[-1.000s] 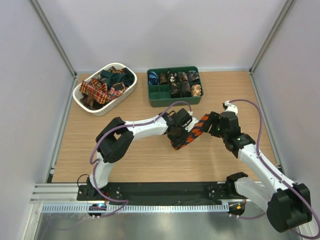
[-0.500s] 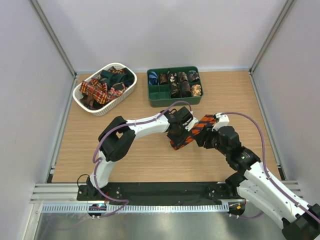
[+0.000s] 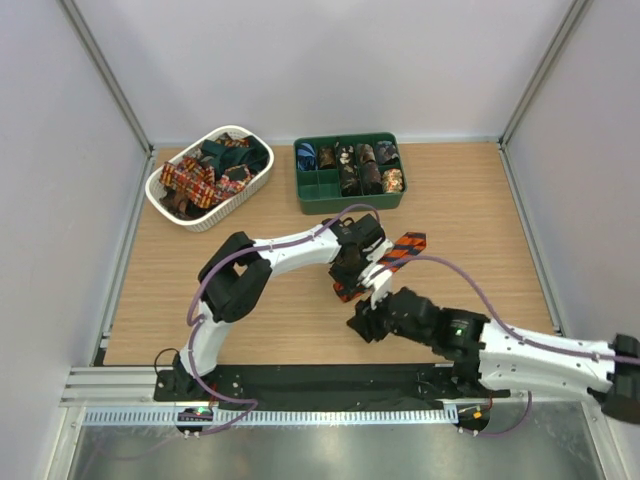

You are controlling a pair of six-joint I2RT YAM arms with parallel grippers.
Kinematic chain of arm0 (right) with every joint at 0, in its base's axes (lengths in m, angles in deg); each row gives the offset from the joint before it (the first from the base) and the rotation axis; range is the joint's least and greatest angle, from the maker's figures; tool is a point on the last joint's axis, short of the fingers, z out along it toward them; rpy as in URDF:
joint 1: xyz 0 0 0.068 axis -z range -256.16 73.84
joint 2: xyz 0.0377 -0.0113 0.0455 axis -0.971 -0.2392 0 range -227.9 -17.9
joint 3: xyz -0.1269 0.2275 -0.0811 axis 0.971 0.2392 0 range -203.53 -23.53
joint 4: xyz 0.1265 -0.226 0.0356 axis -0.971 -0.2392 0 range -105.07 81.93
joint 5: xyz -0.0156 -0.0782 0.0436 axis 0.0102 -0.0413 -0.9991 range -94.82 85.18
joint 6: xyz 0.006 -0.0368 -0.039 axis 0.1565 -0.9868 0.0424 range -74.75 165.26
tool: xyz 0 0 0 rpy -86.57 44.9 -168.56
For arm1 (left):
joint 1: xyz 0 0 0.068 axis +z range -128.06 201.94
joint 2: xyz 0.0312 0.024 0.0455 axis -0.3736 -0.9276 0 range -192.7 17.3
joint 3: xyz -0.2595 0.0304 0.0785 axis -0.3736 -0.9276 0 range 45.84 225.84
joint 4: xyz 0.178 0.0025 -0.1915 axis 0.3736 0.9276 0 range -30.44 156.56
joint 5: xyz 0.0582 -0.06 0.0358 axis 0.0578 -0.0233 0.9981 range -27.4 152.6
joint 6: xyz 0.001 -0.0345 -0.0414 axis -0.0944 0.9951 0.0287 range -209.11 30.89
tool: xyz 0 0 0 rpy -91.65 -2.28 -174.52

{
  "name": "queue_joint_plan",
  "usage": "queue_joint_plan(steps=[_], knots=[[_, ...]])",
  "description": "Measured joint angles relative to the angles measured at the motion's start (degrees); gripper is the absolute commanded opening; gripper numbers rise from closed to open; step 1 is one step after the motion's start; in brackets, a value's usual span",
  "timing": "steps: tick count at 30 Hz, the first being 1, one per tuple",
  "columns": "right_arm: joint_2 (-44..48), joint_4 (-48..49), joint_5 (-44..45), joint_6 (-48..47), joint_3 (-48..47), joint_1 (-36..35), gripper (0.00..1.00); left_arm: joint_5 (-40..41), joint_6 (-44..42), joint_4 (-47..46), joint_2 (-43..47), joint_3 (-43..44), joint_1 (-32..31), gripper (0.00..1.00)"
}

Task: Roll the ties
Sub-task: Roll the tie

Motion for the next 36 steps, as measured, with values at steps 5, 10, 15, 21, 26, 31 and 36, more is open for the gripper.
queue_joint_plan(steps=[5,10,15,21,26,31,36], knots=[[-13.6,1.1,12.4,-4.7,-3.8,-15.6,0.45,0.4,0.0,1.7,-0.3,0.5,0.0,0.27],[-33.3,-0.8,24.6,-9.2,-14.8,-22.9,0.44,0.5,0.0,2.6,-0.5,0.9,0.1,0.26],[-51.2,-6.4,34.0,-12.3,-28.8,-24.7,0.49,0.6,0.0,3.3,-0.5,0.9,0.1,0.26],[-69.2,-17.7,43.4,-13.3,-43.5,-24.5,0.63,0.5,0.0,4.3,-1.0,1.7,0.1,0.25],[-74.4,-25.0,48.6,-13.2,-47.5,-23.4,0.64,0.6,0.0,6.3,-1.2,2.2,0.1,0.27],[-76.7,-28.7,50.9,-13.5,-49.3,-21.3,0.65,0.8,0.0,9.2,-1.5,2.4,0.1,0.28],[-78.7,-31.0,52.4,-13.8,-51.2,-19.4,0.66,0.8,0.0,12.1,-2.3,3.3,0.1,0.26]])
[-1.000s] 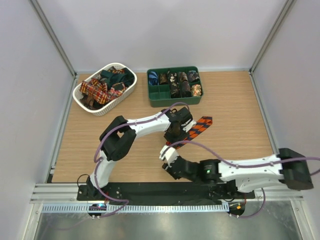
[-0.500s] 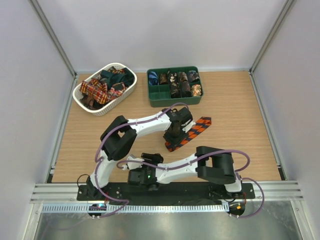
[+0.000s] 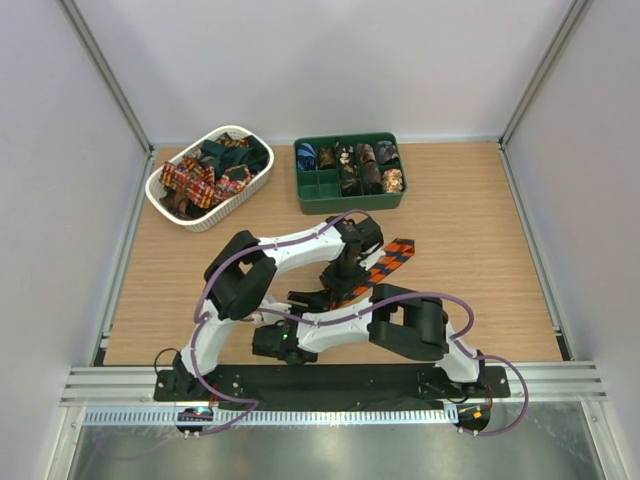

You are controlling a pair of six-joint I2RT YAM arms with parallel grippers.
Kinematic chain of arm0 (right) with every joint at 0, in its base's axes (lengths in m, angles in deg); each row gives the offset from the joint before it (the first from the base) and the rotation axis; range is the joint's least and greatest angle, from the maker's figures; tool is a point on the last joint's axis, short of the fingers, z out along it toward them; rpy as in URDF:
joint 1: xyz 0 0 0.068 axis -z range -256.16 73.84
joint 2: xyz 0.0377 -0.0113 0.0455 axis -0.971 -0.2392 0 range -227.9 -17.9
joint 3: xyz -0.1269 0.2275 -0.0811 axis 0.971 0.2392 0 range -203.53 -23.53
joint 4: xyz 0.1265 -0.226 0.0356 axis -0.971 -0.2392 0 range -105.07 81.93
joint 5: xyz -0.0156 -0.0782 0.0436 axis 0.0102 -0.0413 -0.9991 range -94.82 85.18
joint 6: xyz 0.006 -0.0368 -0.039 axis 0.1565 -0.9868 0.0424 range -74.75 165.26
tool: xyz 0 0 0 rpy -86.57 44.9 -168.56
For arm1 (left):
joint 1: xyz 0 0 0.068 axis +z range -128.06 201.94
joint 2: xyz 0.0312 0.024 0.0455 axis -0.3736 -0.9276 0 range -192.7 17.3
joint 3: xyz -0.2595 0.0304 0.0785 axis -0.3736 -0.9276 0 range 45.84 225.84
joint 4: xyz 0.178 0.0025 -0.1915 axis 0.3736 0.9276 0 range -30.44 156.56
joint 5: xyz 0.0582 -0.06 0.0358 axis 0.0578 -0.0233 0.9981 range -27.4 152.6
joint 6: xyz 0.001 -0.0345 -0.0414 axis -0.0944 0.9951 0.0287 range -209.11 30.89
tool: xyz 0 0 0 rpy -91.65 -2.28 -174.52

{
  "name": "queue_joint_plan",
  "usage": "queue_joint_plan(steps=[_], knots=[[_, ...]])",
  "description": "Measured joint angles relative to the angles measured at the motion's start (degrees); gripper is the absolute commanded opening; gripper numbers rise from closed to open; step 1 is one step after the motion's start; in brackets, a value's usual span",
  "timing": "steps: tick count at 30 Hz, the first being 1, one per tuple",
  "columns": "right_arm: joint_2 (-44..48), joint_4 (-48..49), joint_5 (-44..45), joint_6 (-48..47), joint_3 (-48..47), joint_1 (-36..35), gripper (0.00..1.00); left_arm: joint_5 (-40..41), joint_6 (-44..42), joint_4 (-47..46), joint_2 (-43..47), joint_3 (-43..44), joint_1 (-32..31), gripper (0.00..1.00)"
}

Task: Roll the ties
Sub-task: Roll the tie

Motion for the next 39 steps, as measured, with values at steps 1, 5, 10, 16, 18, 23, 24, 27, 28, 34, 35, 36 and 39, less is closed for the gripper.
queue_joint_plan(steps=[1,5,10,16,18,23,24,27,28,34,35,36,39], knots=[[-0.3,-0.5,0.1,0.0,-0.4,0.2,0.66,0.0,0.0,0.5,-0.2,0.3,0.0,0.25],[-1.5,-2.1,0.6,0.1,-1.6,1.3,0.66,0.0,0.2,2.2,-0.9,1.2,-0.3,0.24],[-3.5,-5.2,1.1,1.9,-3.8,1.9,0.62,0.0,0.4,3.8,-1.8,2.4,-0.4,0.24],[-7.0,-11.3,1.8,5.8,-7.9,1.9,0.51,0.0,0.4,3.9,-1.9,2.4,-0.4,0.24],[-7.6,-12.7,1.6,7.4,-8.8,2.2,0.40,0.0,0.4,3.9,-1.9,2.4,-0.4,0.24],[-8.4,-15.6,0.8,11.9,-10.6,3.0,0.17,0.0,0.9,3.8,-1.9,2.4,-0.4,0.25],[-8.4,-15.8,0.8,12.4,-10.6,3.0,0.15,0.0,0.9,3.8,-1.9,2.4,-0.4,0.26],[-8.4,-15.9,0.8,13.2,-10.7,3.0,0.08,0.2,1.0,3.8,-1.9,2.4,-0.4,0.35],[-8.4,-15.9,0.8,13.3,-10.7,3.0,0.08,0.2,1.0,3.8,-1.9,2.4,-0.4,0.40],[-8.2,-16.0,0.8,13.3,-10.0,3.3,0.04,1.1,1.2,3.0,-1.4,1.8,-1.0,0.62],[-8.0,-16.0,0.8,13.3,-9.9,3.3,0.03,1.4,1.1,3.0,-1.3,1.8,-1.2,0.64],[-7.9,-16.0,0.7,13.3,-9.8,3.3,0.03,1.6,1.1,2.9,-1.2,2.0,-1.5,0.67],[-7.5,-15.5,0.4,13.1,-9.6,3.3,0.03,1.9,1.0,2.7,-1.0,2.0,-1.8,0.72]])
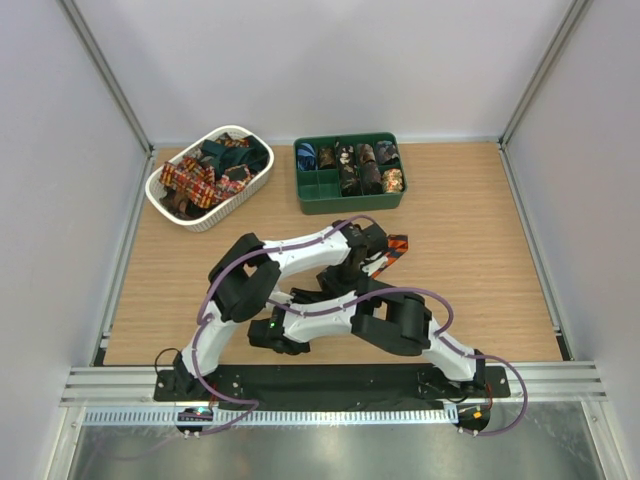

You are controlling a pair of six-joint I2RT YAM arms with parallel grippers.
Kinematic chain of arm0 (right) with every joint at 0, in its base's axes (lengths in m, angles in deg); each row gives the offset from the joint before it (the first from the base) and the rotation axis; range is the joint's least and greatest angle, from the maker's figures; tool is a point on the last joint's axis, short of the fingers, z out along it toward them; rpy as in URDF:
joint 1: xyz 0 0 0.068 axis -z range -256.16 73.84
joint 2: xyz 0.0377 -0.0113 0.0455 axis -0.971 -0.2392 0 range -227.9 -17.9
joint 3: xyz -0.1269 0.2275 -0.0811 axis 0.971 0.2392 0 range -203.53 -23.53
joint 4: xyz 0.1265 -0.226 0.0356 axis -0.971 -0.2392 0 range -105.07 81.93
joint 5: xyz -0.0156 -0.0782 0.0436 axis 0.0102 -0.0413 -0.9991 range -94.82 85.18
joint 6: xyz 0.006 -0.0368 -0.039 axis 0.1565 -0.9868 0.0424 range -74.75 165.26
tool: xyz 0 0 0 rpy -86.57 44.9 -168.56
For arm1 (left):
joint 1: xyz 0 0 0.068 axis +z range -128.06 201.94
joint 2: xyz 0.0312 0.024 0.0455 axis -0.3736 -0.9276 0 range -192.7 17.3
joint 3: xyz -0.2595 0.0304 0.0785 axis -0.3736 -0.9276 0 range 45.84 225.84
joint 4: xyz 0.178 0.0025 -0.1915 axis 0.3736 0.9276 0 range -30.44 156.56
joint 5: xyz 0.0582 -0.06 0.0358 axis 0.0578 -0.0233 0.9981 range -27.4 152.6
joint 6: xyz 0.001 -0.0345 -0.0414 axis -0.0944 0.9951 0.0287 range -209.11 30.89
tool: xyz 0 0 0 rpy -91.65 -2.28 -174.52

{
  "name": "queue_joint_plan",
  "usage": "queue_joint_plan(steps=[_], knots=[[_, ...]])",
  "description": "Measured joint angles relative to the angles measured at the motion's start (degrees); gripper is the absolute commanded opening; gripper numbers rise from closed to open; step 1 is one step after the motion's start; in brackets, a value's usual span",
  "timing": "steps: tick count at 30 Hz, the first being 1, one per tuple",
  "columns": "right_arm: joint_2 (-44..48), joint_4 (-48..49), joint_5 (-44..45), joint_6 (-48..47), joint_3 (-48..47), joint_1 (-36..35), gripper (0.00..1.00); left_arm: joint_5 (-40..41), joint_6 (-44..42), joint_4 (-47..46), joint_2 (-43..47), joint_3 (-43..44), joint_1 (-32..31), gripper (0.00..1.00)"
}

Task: Roll the ties
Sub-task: Roll the tie

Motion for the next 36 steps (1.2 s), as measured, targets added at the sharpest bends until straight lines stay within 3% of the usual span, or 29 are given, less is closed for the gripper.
queue_joint_plan(steps=[16,28,36], knots=[[0.5,1.2,-0.4,-0.6,0.1,-0.5,0.02,5.8,-1.3,0.1,-0.5,3.4,1.1,0.76],[1.6,1.2,-2.6,-0.6,0.7,-0.7,0.02,6.4,-1.7,-7.4,0.3,6.5,2.7,0.81],[4.6,3.2,-5.5,-0.9,2.8,-0.9,0.02,8.8,-1.5,-12.7,6.8,6.8,7.4,0.85]])
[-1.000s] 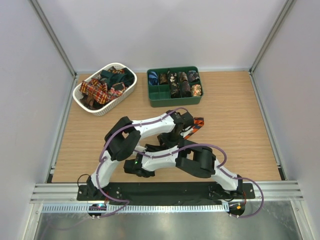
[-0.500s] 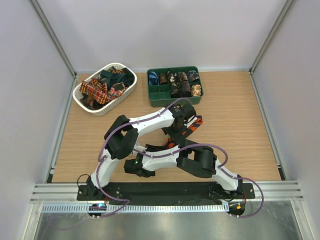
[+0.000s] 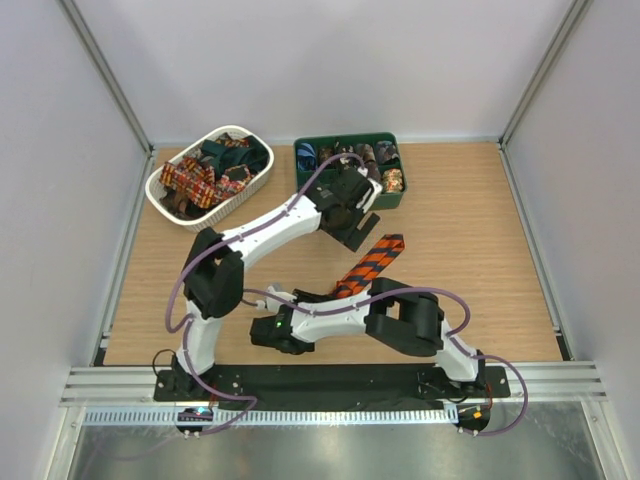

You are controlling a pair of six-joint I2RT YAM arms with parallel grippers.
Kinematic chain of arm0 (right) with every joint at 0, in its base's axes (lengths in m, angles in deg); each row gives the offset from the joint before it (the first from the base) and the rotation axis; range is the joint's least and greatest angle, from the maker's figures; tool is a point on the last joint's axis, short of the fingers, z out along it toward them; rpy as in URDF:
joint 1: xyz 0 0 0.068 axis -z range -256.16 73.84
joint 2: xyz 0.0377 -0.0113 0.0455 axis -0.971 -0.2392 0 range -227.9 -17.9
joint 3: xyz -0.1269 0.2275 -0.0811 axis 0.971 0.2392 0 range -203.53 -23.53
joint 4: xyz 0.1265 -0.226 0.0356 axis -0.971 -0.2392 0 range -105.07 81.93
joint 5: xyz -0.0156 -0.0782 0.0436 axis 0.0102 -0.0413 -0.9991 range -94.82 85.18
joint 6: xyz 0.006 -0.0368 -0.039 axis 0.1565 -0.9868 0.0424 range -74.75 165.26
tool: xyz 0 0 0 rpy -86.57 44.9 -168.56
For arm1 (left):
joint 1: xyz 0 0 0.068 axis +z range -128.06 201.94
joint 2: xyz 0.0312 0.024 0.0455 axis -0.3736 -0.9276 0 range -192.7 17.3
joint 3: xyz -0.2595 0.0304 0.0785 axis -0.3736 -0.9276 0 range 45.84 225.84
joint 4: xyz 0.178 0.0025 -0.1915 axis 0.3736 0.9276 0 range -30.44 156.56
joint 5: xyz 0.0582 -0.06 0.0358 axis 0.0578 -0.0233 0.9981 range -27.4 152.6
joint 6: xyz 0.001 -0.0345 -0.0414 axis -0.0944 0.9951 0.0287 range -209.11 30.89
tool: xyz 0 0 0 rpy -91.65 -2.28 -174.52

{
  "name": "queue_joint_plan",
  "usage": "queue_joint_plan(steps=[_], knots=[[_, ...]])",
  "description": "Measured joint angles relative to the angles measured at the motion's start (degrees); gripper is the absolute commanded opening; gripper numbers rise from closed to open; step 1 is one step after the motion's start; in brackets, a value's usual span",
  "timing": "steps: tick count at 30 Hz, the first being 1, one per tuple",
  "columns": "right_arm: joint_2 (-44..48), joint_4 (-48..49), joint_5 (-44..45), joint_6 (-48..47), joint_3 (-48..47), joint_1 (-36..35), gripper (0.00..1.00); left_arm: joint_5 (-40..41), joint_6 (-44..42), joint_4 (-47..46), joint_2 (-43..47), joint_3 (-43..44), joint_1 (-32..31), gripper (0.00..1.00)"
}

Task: Roll the ties
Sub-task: Roll the tie

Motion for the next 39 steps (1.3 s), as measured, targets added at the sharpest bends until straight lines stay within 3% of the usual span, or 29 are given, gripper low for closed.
queue_joint_plan(steps=[2,3,4,11,20,30,39], knots=[[1.2,1.1,-0.9,-0.3,1.1,0.0,0.02,0.9,0.2,-0.9,1.8,0.8,1.2,0.88],[2.0,1.7,-1.6,-0.5,1.7,0.0,0.02,1.5,0.3,-1.4,2.7,0.9,1.6,0.97],[3.0,2.5,-2.6,-0.9,2.3,0.0,0.01,2.0,0.2,-1.7,3.6,0.9,2.0,1.00],[10.7,8.4,-11.2,-2.6,6.5,1.3,0.01,7.9,3.4,-10.5,16.4,-10.9,4.5,1.00],[20.9,16.7,-27.5,-4.6,12.3,7.8,0.01,11.6,11.4,-24.1,33.4,-28.5,13.2,1.00],[26.9,22.8,-45.5,-5.7,17.3,17.1,0.02,19.2,20.1,-35.6,48.2,-44.9,14.4,1.00],[30.4,30.1,-59.6,-4.0,23.2,24.1,0.02,21.7,22.6,-39.8,54.9,-53.4,14.6,1.00]])
